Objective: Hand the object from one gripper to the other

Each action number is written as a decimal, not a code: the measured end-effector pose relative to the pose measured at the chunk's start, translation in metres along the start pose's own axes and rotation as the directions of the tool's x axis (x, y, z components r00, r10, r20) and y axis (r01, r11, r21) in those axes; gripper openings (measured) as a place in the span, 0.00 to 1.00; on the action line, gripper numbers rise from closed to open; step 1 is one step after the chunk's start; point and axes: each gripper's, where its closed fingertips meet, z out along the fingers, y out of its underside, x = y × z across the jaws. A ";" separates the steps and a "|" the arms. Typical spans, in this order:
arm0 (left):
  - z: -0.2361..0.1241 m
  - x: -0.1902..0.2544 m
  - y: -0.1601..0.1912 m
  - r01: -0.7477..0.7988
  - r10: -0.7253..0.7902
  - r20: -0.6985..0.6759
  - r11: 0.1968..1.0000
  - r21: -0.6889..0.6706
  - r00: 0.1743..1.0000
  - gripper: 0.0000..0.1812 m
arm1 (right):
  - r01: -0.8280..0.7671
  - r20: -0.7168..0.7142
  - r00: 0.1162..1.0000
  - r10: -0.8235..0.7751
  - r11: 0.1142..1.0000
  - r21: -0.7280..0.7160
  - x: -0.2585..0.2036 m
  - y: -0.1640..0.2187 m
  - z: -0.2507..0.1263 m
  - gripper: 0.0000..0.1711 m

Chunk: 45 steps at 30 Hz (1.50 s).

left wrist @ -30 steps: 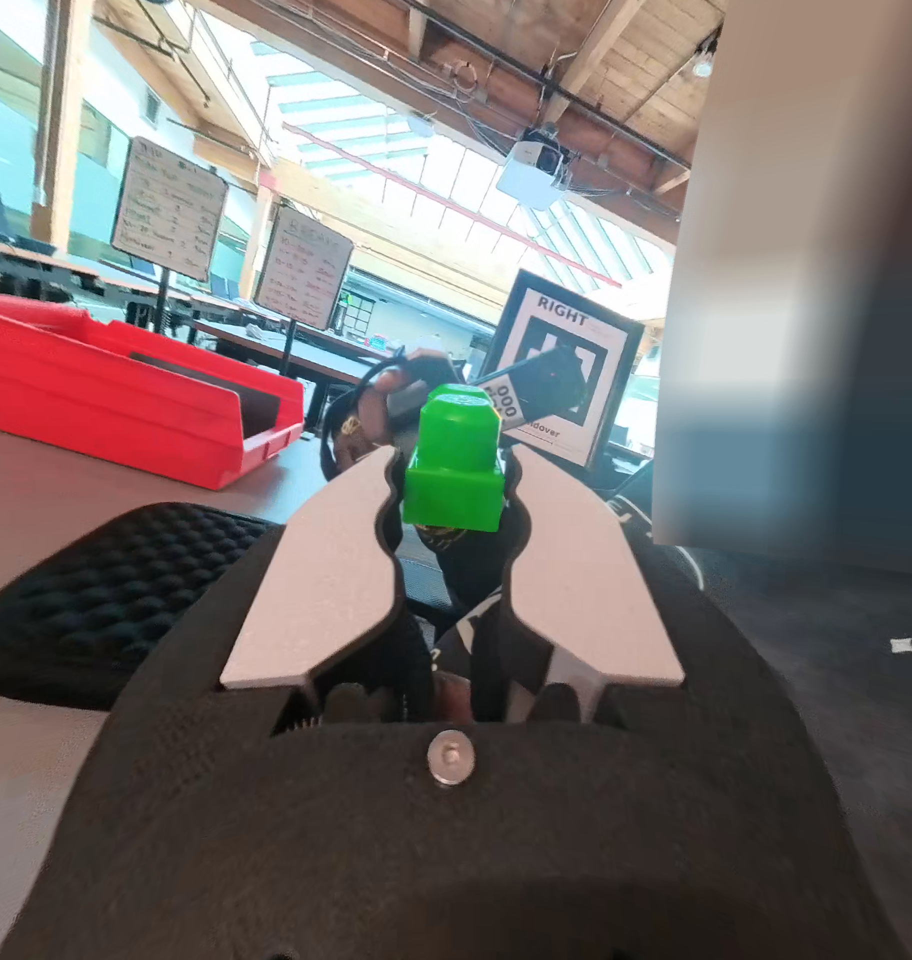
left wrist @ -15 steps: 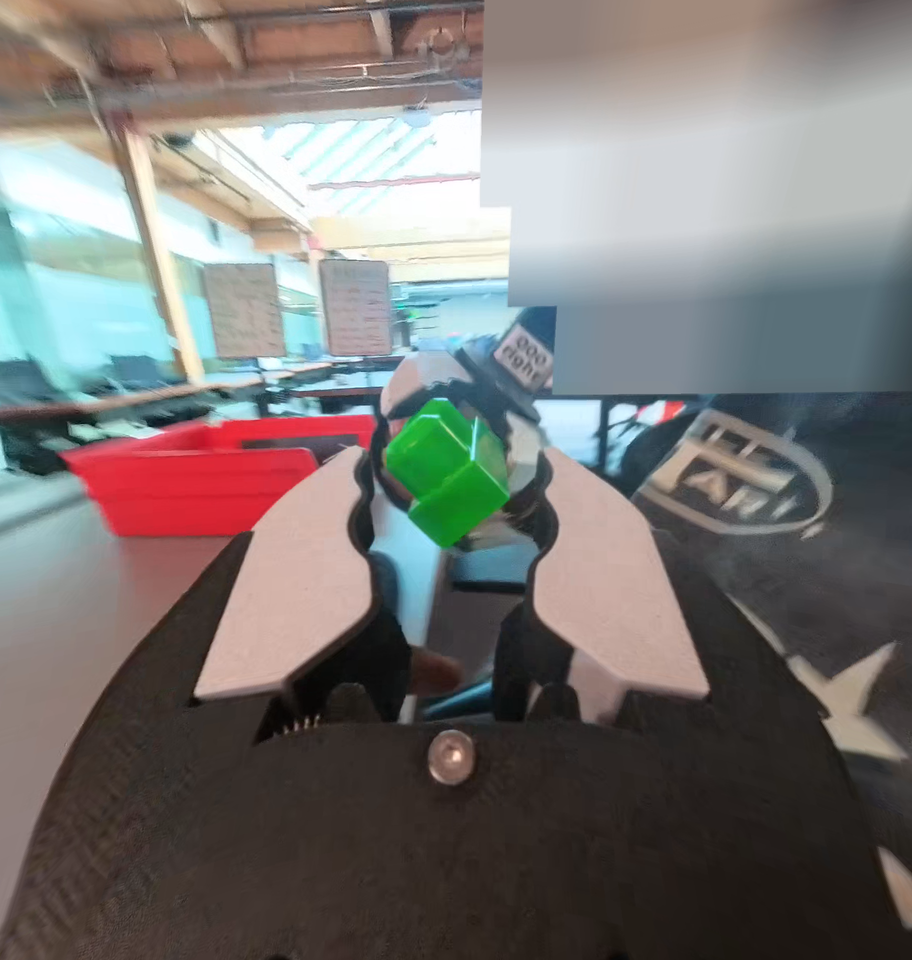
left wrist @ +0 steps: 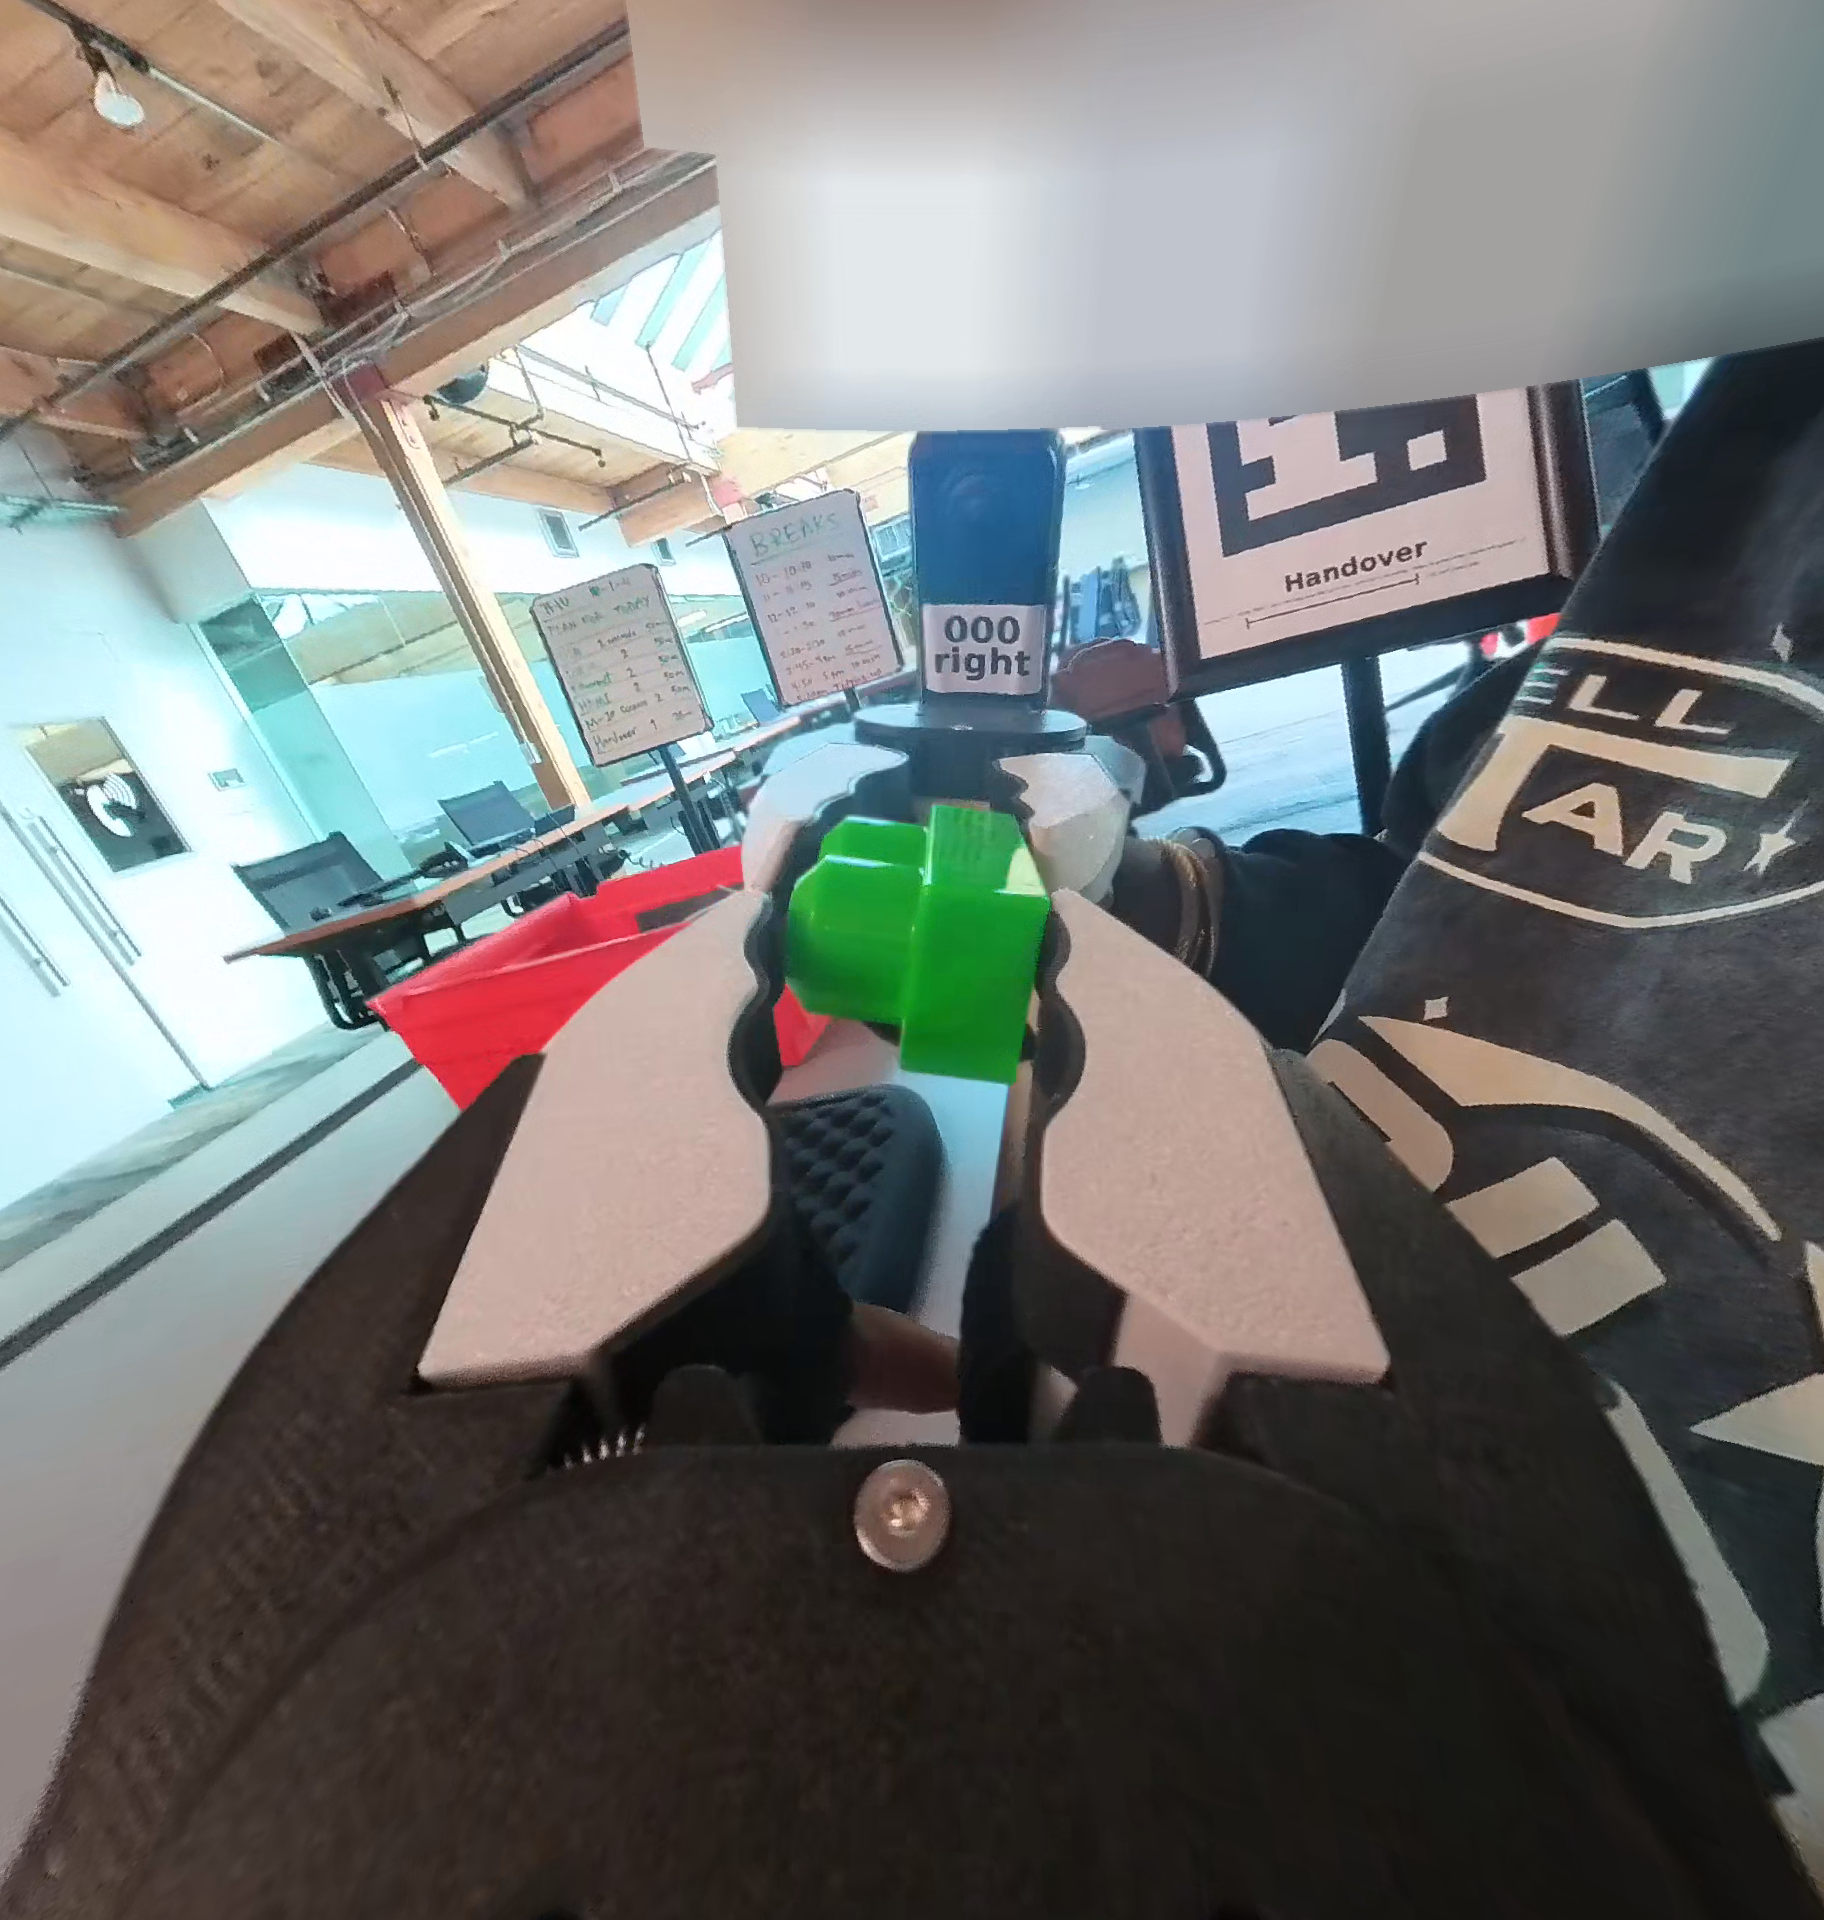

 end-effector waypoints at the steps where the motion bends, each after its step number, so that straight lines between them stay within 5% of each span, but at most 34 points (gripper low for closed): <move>1: 0.000 -0.001 0.001 0.032 -0.032 -0.005 0.999 -0.008 0.999 0.25 | -0.003 0.003 1.000 0.003 1.000 -0.008 0.000 0.002 0.000 0.28; 5: -0.003 -0.009 -0.007 0.286 -0.284 -0.041 0.957 0.043 0.958 0.25 | 0.153 -0.048 0.987 -0.151 0.987 0.042 0.000 -0.006 -0.002 0.31; 10: -0.008 -0.024 -0.005 0.658 -0.649 -0.115 0.749 0.075 0.752 0.25 | 0.519 -0.191 0.835 -0.516 0.854 -0.039 0.003 -0.015 -0.006 0.35; 14: -0.007 -0.023 -0.004 0.740 -0.722 -0.174 0.669 0.069 0.669 0.25 | 0.652 -0.172 0.703 -0.690 0.722 -0.231 0.007 -0.001 -0.002 0.34; 19: -0.002 -0.017 0.001 0.753 -0.741 -0.169 0.658 0.012 0.650 0.25 | 0.688 -0.165 0.661 -0.732 0.679 -0.255 0.006 -0.001 0.000 0.22; 25: -0.005 -0.017 -0.009 0.687 -0.668 -0.182 0.723 0.071 0.721 0.24 | 0.441 -0.154 0.874 -0.461 0.885 -0.149 0.006 -0.005 -0.002 0.22; 30: -0.010 -0.013 -0.013 0.431 -0.423 -0.100 0.899 0.076 0.901 0.28 | 0.115 -0.128 0.984 -0.120 0.992 -0.051 0.013 -0.006 -0.004 0.22; 36: -0.007 -0.008 -0.011 0.203 -0.203 -0.019 0.979 0.024 0.979 0.31 | -0.137 -0.032 0.990 0.137 0.990 0.024 0.010 -0.008 -0.001 0.22; 45: -0.005 -0.013 -0.009 0.309 -0.309 -0.022 0.951 0.027 0.951 0.20 | -0.267 0.006 0.964 0.267 0.962 0.052 0.011 -0.006 0.002 0.22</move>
